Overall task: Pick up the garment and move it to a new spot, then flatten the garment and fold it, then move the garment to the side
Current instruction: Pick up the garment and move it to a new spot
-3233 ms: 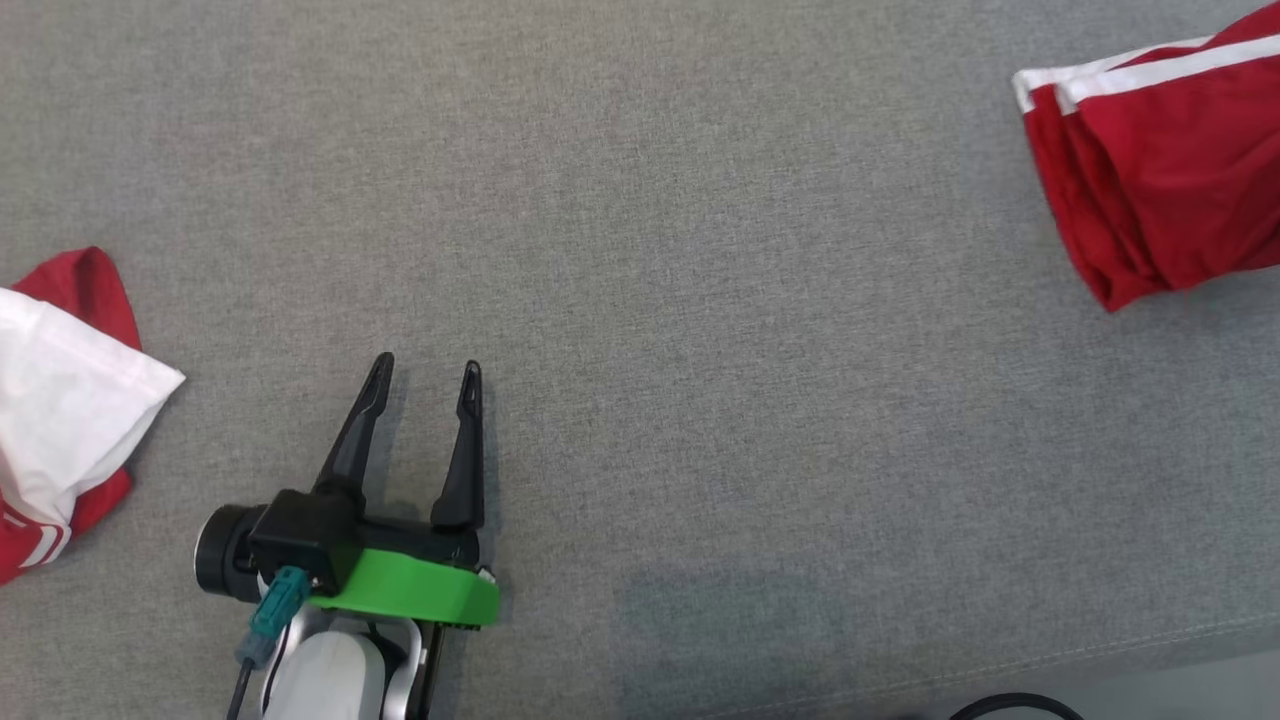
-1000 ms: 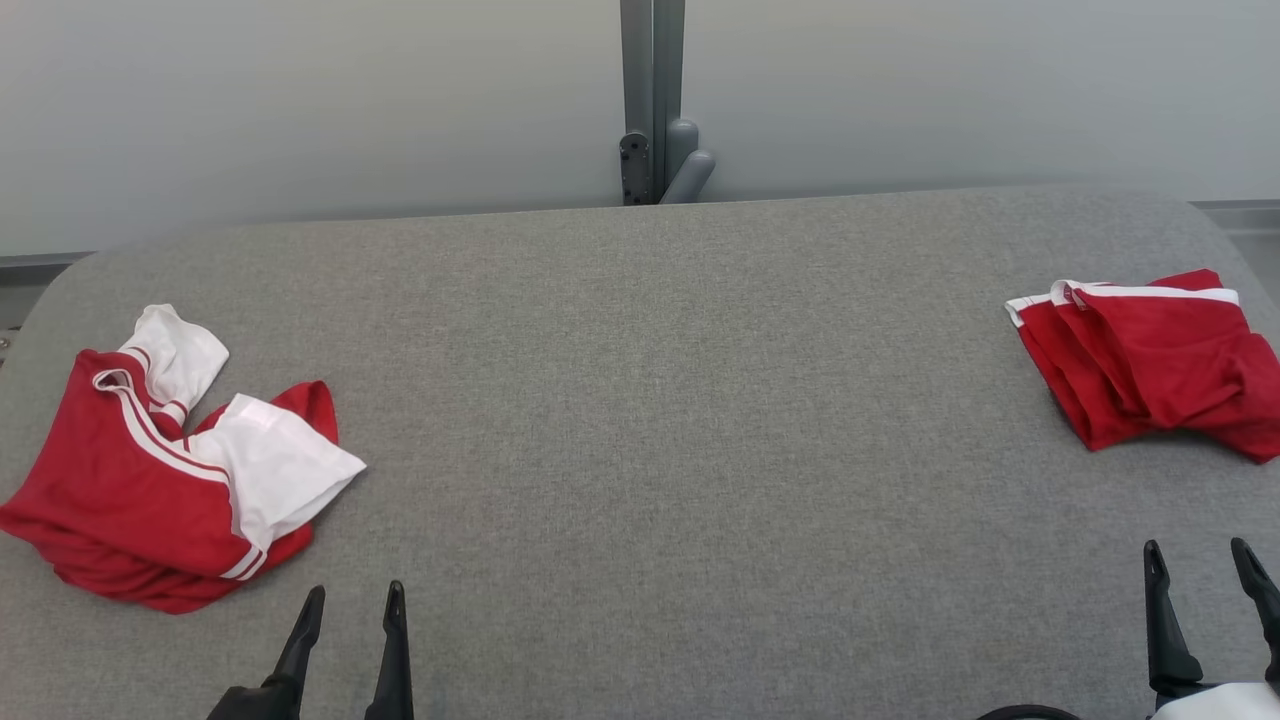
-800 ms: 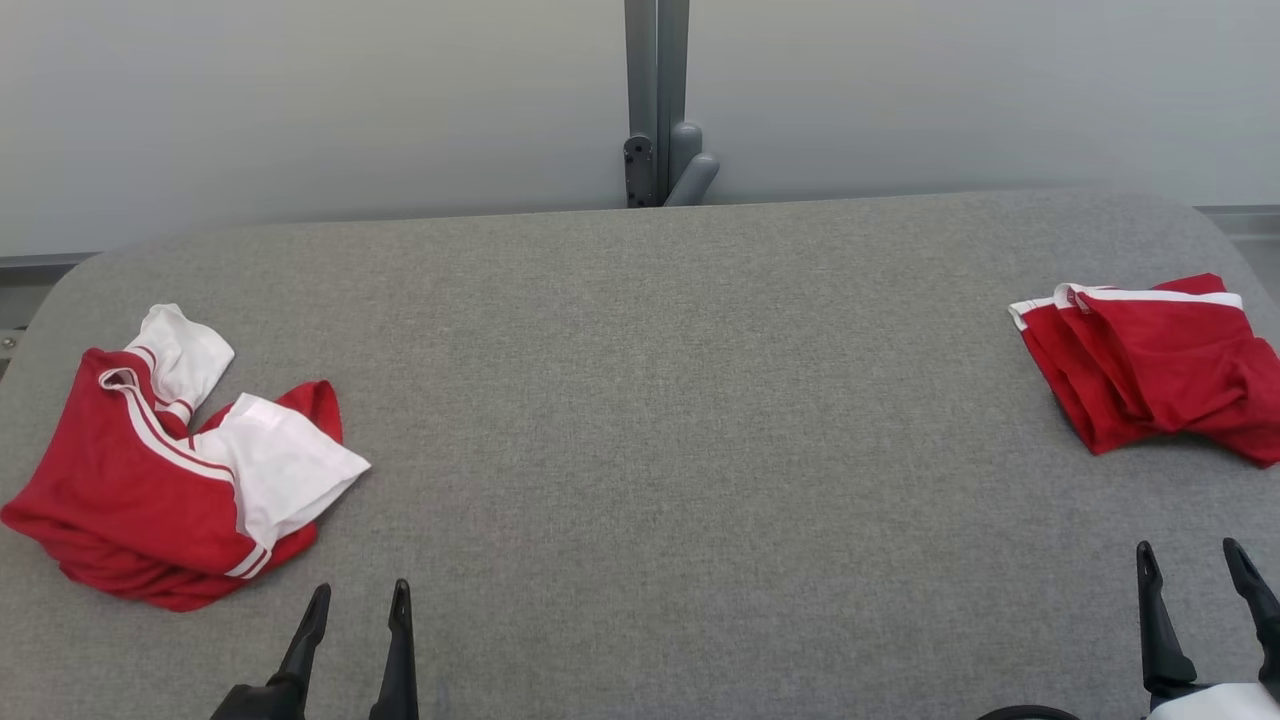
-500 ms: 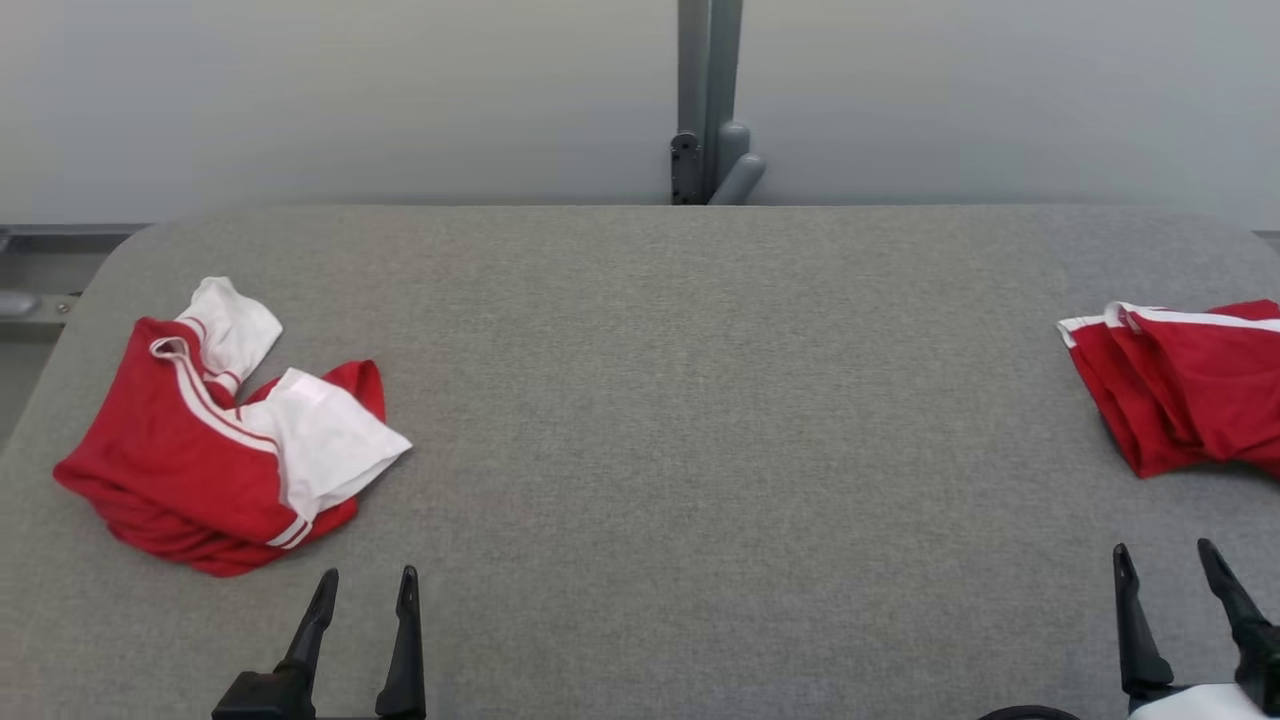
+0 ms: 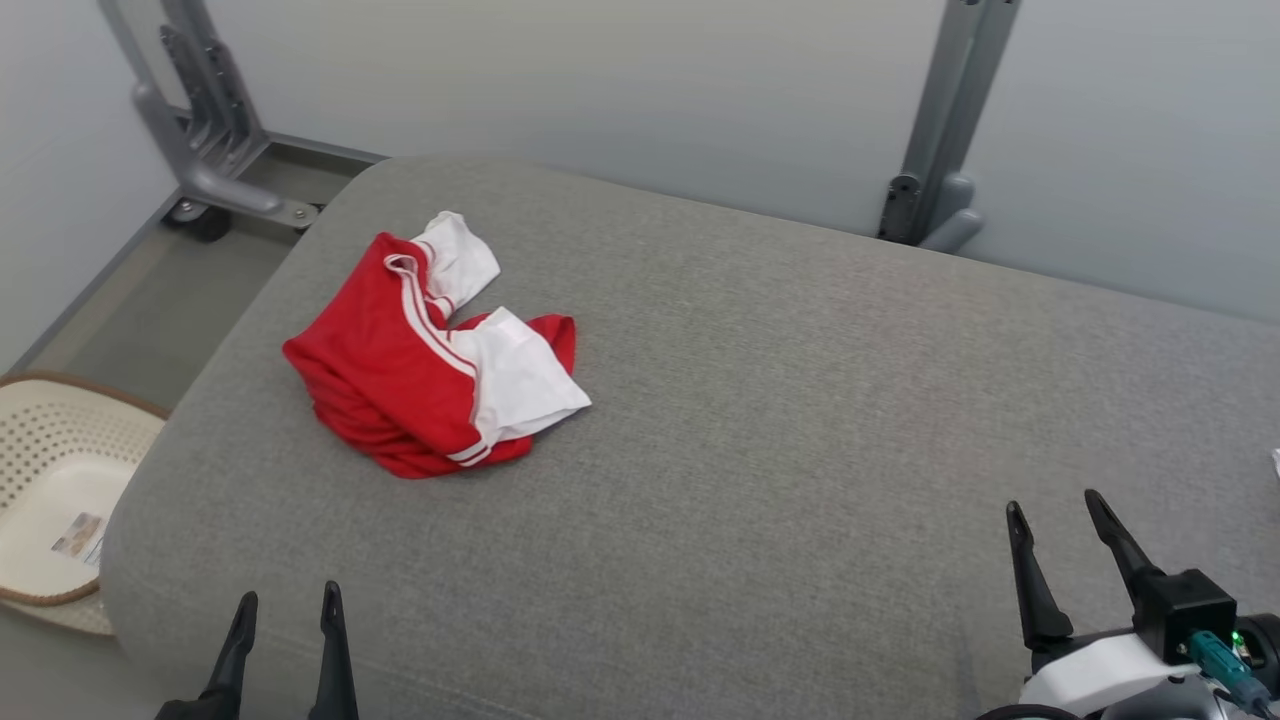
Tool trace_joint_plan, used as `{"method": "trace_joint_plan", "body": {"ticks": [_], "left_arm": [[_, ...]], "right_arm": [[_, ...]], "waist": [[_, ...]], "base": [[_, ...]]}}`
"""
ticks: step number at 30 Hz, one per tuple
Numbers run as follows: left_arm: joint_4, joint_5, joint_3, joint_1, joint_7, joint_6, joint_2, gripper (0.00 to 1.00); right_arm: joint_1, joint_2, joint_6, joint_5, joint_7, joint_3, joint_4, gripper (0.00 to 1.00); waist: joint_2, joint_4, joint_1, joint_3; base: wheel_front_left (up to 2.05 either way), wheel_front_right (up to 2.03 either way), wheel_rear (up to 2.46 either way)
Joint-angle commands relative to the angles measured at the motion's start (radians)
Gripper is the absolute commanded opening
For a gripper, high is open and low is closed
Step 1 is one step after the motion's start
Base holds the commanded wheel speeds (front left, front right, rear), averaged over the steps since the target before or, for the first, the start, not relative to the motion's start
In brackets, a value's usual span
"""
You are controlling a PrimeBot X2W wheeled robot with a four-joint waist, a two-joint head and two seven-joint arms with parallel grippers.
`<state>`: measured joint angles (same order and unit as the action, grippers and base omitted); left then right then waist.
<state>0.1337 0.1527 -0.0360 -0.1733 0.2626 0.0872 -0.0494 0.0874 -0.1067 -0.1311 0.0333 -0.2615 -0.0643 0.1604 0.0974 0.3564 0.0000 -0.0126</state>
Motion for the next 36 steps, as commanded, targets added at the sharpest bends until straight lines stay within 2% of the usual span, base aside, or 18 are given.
{"method": "trace_joint_plan", "body": {"ticks": [1,7,13,15,19,23,28,34,36], "left_arm": [[-0.006,0.008,-0.005,-0.009,0.003,-0.004,-0.002,1.00],[-0.025,0.018,-0.013,-0.004,0.003,-0.017,-0.002,1.00],[0.020,0.021,0.013,0.049,0.003,0.005,-0.002,1.00],[0.064,0.023,0.031,0.083,0.002,0.010,-0.002,1.00],[0.132,0.072,0.068,0.243,0.002,0.014,-0.002,1.00],[0.281,0.102,0.123,0.442,0.002,0.019,-0.002,1.00],[0.500,0.158,0.163,0.670,-0.019,0.028,-0.002,1.00],[0.739,0.176,0.189,0.851,-0.067,0.037,-0.015,1.00],[0.830,0.194,0.169,0.884,-0.109,0.021,-0.032,1.00]], "right_arm": [[-0.008,-0.005,0.001,0.004,-0.001,0.007,0.007,1.00],[-0.033,-0.020,0.001,0.017,-0.002,0.044,0.023,1.00],[0.017,-0.018,0.001,0.019,-0.001,0.015,-0.003,1.00],[0.020,-0.032,0.001,0.013,-0.001,0.015,-0.014,1.00],[-0.042,-0.086,0.001,0.007,-0.002,0.024,-0.051,1.00],[-0.099,-0.139,0.001,0.009,-0.001,0.020,-0.088,1.00],[-0.139,-0.186,0.001,0.013,-0.001,0.008,-0.123,1.00],[-0.175,-0.189,0.001,0.020,-0.001,0.017,-0.151,1.00],[-0.184,-0.174,0.001,0.027,-0.001,0.022,-0.155,1.00]], "waist": [[0.0000,0.093,0.0000,0.000],[0.0000,0.101,0.0000,-0.010],[0.0000,0.086,0.0000,-0.020],[0.0000,0.067,0.0000,-0.053],[0.0000,0.014,0.0000,-0.202],[0.0000,-0.028,0.0000,-0.336],[0.0000,-0.059,0.0000,-0.444],[0.0000,-0.097,0.0000,-0.494],[0.0000,-0.111,0.0000,-0.496]], "base": [[0.00,0.00,0.00],[0.00,0.00,0.00],[0.00,0.00,0.00],[0.00,0.00,0.00],[0.00,0.00,0.00],[0.00,0.00,0.00],[0.00,0.00,0.00],[0.00,0.00,0.00],[0.00,0.00,0.00]]}}
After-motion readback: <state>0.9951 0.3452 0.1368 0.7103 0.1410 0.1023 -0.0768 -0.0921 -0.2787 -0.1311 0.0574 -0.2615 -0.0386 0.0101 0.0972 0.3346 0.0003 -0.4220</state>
